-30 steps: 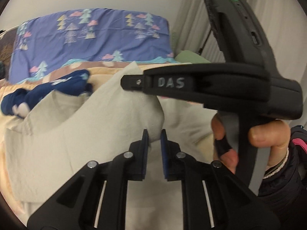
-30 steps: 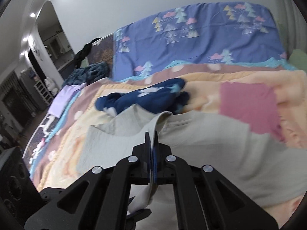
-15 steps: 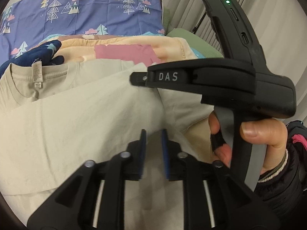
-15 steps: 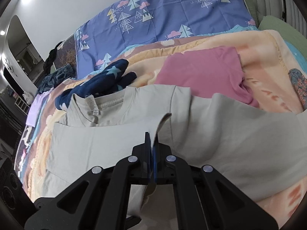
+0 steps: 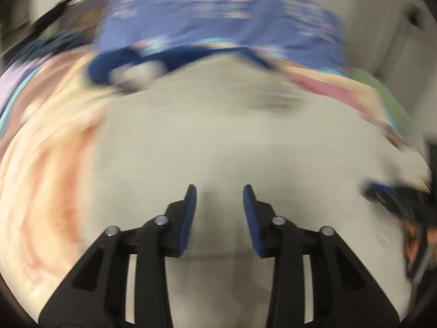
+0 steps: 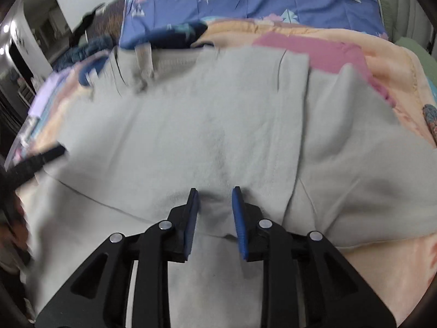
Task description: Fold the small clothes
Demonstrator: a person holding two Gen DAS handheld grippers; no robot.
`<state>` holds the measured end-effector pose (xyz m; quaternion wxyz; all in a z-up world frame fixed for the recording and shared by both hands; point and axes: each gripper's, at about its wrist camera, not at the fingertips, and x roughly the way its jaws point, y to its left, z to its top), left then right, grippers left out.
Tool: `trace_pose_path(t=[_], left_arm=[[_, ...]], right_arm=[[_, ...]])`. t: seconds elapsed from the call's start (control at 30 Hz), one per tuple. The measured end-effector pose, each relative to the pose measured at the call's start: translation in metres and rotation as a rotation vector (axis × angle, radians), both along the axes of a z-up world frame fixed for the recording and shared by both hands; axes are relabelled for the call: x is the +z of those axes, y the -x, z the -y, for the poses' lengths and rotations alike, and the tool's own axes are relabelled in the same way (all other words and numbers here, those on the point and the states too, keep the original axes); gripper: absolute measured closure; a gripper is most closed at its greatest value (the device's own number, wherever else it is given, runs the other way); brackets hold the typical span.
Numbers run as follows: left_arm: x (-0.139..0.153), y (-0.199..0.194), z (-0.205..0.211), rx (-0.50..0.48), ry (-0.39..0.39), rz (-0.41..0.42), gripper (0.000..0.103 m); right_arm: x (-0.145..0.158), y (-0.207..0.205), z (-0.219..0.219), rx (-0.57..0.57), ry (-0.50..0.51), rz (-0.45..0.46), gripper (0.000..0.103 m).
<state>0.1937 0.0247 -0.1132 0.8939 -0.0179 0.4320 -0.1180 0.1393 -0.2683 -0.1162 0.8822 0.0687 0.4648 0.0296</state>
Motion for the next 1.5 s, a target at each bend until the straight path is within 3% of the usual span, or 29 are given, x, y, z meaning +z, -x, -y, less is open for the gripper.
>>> trace_pose_path(t=[0.07, 0.1, 0.17, 0.2, 0.3, 0.4, 0.47, 0.5, 0.53, 0.6, 0.73, 0.83, 0.97, 1.13, 1.27, 1.33, 1.43, 1.5], left_arm=[[-0.017, -0.018, -0.034, 0.1, -0.061, -0.02, 0.074], [-0.023, -0.023, -0.051, 0.089, -0.006, -0.02, 0.074], [-0.023, -0.022, -0.074, 0.114, 0.13, -0.045, 0.084], [-0.021, -0.021, -0.076, 0.139, 0.126, -0.049, 0.09], [-0.011, -0.011, -0.063, 0.139, 0.075, -0.025, 0.091], [0.001, -0.002, -0.045, 0.055, 0.088, 0.004, 0.09], [0.009, 0.004, -0.028, -0.005, 0.075, 0.036, 0.089], [0.014, 0.009, -0.013, -0.039, 0.056, 0.054, 0.084], [0.016, 0.013, 0.0, -0.067, 0.039, 0.067, 0.07], [0.014, 0.019, 0.024, -0.107, -0.013, 0.096, 0.056], [-0.022, 0.012, 0.048, -0.144, -0.089, 0.047, 0.055], [-0.024, 0.016, 0.052, -0.144, -0.109, 0.066, 0.055], [-0.025, 0.016, 0.048, -0.144, -0.079, 0.062, 0.054], [-0.026, 0.014, 0.047, -0.143, -0.074, 0.064, 0.054], [-0.026, 0.013, 0.046, -0.143, -0.064, 0.064, 0.054], [-0.026, 0.013, 0.045, -0.143, -0.051, 0.063, 0.053], [-0.026, 0.012, 0.044, -0.146, -0.035, 0.06, 0.051], [-0.026, 0.011, 0.044, -0.148, -0.028, 0.058, 0.05]], right_arm=[[-0.001, 0.003, -0.005, -0.009, 0.022, 0.03, 0.076], [0.003, 0.004, -0.007, -0.012, 0.023, 0.036, 0.075], [0.011, 0.008, -0.007, -0.024, 0.001, 0.051, 0.073], [0.013, 0.01, -0.004, -0.032, -0.008, 0.054, 0.073], [0.023, 0.025, 0.016, -0.078, -0.049, 0.094, 0.073], [0.04, 0.051, 0.056, -0.191, -0.072, 0.178, 0.073], [0.052, 0.069, 0.1, -0.327, -0.069, 0.239, 0.073], [0.056, 0.076, 0.118, -0.402, -0.071, 0.249, 0.069], [0.06, 0.086, 0.147, -0.503, -0.083, 0.27, 0.06], [0.066, 0.11, 0.192, -0.659, -0.131, 0.316, 0.049], [0.071, 0.175, 0.293, -0.929, -0.278, 0.383, 0.049], [0.065, 0.217, 0.345, -1.068, -0.35, 0.418, 0.049], [0.051, 0.239, 0.374, -1.118, -0.417, 0.407, 0.049], [0.035, 0.229, 0.377, -1.118, -0.452, 0.392, 0.053], [0.032, 0.213, 0.384, -1.148, -0.408, 0.366, 0.073], [0.03, 0.21, 0.388, -1.201, -0.391, 0.332, 0.097], [0.044, 0.202, 0.372, -1.212, -0.447, 0.404, 0.097], [0.07, 0.172, 0.336, -1.059, -0.472, 0.466, 0.097]])
